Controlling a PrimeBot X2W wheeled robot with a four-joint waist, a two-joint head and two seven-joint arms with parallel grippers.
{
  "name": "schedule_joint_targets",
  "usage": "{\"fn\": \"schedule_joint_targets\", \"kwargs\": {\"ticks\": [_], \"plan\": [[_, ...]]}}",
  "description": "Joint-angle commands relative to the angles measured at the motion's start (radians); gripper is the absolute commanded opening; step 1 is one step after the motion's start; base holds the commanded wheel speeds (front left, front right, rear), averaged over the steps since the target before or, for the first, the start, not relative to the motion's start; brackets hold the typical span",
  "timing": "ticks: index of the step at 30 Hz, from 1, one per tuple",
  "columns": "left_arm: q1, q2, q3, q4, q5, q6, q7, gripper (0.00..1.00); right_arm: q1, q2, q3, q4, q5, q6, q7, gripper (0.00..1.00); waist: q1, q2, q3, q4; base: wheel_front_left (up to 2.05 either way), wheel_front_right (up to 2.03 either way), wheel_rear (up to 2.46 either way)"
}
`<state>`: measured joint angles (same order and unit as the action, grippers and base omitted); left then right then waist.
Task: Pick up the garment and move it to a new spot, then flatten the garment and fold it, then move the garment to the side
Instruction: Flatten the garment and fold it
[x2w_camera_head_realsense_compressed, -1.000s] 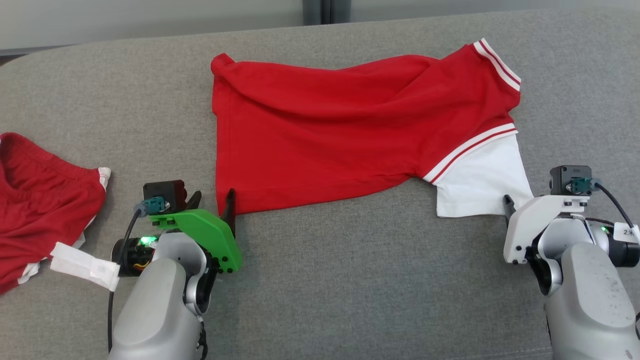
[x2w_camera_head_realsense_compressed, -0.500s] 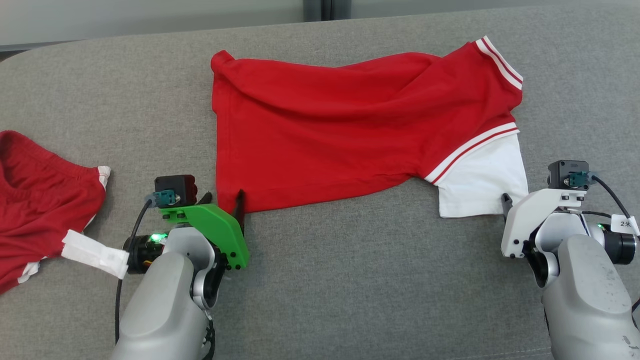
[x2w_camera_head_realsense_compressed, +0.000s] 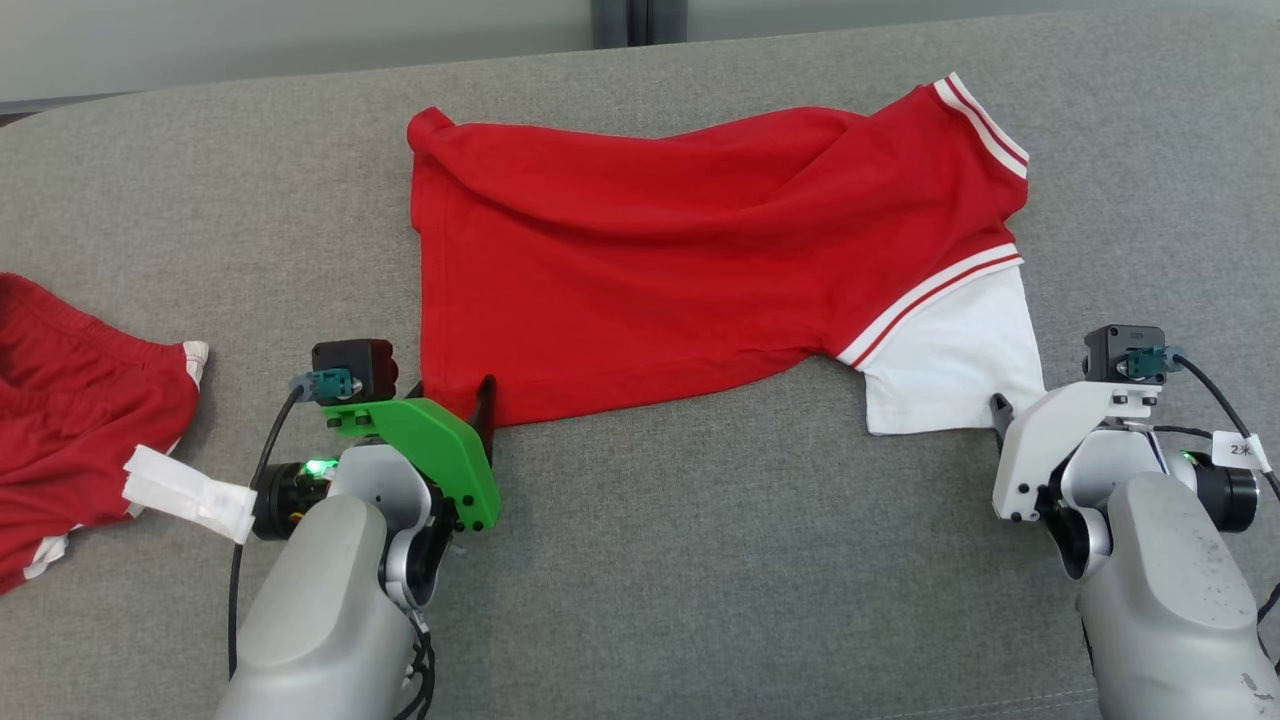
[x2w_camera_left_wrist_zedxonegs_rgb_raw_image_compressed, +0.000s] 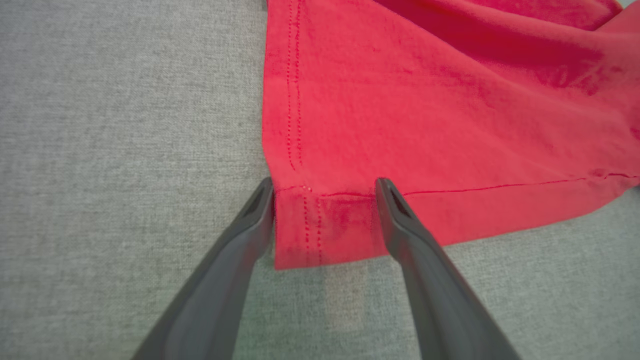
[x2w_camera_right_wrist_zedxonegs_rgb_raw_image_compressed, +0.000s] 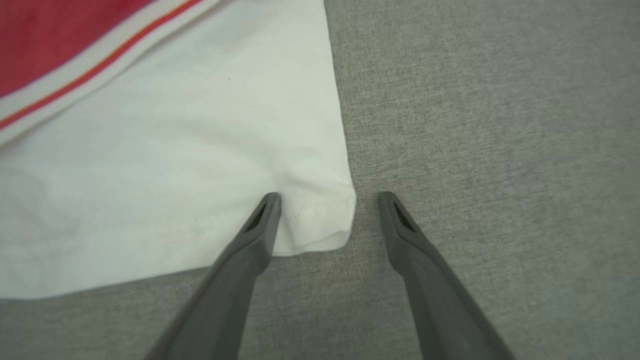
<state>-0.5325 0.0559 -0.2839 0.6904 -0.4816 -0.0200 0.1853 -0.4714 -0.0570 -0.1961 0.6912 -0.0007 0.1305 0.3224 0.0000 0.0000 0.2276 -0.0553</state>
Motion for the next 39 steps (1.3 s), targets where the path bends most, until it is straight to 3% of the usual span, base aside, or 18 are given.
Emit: {"fn": "schedule_joint_targets", "kwargs": {"ticks": [1,2,3,4,5,6,11,15,21,28,29,33,39], "plan": [[-0.008,0.011,0.001,-0.006,0.005,0.004,0.004,0.87,0.07,0.012,0.009,0.04,0.009,0.0,0.039,0.9,0.0,0.0,0.002,-0.001,0.0,0.0,0.0],[-0.006,0.014,0.001,-0.009,0.006,0.007,0.004,0.76,0.069,0.012,0.011,0.037,0.011,0.0,0.04,0.76,0.0,0.0,0.004,-0.001,0.0,0.0,0.0],[-0.003,0.016,-0.001,-0.014,0.008,0.011,0.004,0.49,0.068,0.012,0.015,0.034,0.017,0.0,0.045,0.46,0.0,0.0,0.005,-0.001,0.0,0.0,0.0],[-0.001,0.017,-0.001,-0.018,0.009,0.012,0.004,0.43,0.068,0.012,0.019,0.033,0.022,0.0,0.049,0.38,0.0,0.0,0.007,-0.001,0.0,0.0,0.0],[0.0,0.017,-0.002,-0.023,0.009,0.012,0.0,0.22,0.068,0.012,0.024,0.029,0.025,0.0,0.05,0.02,0.0,0.0,0.008,0.0,0.0,0.0,0.0],[0.001,0.019,-0.003,-0.026,0.01,0.012,-0.002,0.0,0.069,0.012,0.029,0.026,0.026,0.0,0.05,0.0,0.0,0.0,0.009,0.0,0.0,0.0,0.0],[0.01,0.022,-0.007,-0.033,-0.001,0.006,0.0,0.0,0.068,0.008,0.027,-0.005,0.056,-0.001,0.034,0.0,0.0,0.0,0.008,0.003,0.0,0.0,0.0],[0.008,0.015,0.009,-0.076,-0.026,-0.002,-0.051,0.0,0.038,0.007,0.024,-0.09,0.129,0.0,-0.043,0.0,0.0,0.0,0.0,0.006,0.0,0.0,0.0],[0.017,0.005,0.024,-0.191,-0.092,-0.038,-0.138,0.0,0.043,0.005,0.022,-0.286,0.251,0.0,-0.13,0.0,0.0,0.0,-0.024,0.008,0.0,0.0,0.0],[0.029,-0.002,0.035,-0.382,-0.221,-0.076,-0.187,0.0,0.079,0.0,0.025,-0.584,0.332,0.0,-0.124,0.0,0.0,0.0,-0.056,-0.004,0.0,0.0,0.0],[0.027,-0.003,0.034,-0.444,-0.256,-0.084,-0.183,0.0,0.084,-0.013,0.026,-0.68,0.345,0.0,-0.123,0.0,0.0,0.0,-0.063,-0.007,0.0,0.0,0.0],[0.012,-0.003,0.029,-0.582,-0.321,-0.094,-0.151,0.0,0.065,-0.042,0.034,-0.864,0.332,0.0,-0.128,0.0,0.0,0.0,-0.068,-0.017,0.0,0.0,0.0],[-0.048,0.012,0.052,-0.768,-0.443,-0.074,-0.016,0.0,-0.055,-0.092,0.059,-1.039,0.338,0.0,-0.092,0.0,0.0,0.0,-0.022,-0.037,0.0,0.0,0.0]]}}
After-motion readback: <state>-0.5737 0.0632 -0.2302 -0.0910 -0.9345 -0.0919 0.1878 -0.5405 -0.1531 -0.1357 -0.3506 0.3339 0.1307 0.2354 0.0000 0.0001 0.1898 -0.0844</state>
